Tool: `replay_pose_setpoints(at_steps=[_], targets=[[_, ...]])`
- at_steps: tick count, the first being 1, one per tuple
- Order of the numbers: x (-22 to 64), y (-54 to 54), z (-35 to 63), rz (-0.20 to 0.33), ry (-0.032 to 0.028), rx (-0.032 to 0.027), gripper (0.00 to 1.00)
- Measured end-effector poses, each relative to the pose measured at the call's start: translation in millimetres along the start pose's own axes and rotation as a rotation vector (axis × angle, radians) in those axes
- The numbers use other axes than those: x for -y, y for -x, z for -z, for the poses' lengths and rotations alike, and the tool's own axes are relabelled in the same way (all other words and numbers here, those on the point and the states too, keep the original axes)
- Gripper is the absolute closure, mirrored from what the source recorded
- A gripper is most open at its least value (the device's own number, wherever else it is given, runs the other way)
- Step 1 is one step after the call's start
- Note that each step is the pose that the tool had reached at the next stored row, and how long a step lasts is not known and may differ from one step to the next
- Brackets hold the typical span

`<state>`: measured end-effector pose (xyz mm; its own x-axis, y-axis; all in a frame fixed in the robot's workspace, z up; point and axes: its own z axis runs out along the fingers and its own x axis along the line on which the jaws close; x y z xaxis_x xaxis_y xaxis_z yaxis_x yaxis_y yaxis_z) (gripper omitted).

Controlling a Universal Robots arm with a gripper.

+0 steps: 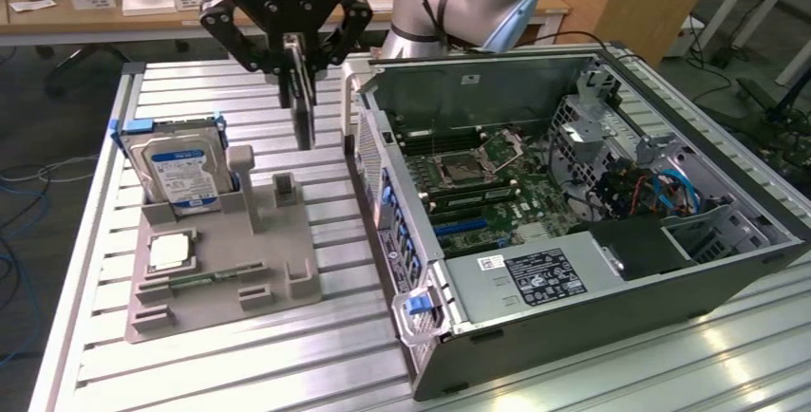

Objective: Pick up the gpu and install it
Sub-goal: 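Pick up the gpu and move the gpu toward the slot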

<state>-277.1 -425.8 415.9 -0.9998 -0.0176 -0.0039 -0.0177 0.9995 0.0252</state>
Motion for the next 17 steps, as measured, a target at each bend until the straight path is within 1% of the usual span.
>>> replay_pose_setpoints(at_steps=[5,17], targets=[[0.2,14.8,-0.1,0.0,0.0001,0.0001,0.72],[0.8,44.9,-0.2,0.0,0.0001,0.0001,0.72]])
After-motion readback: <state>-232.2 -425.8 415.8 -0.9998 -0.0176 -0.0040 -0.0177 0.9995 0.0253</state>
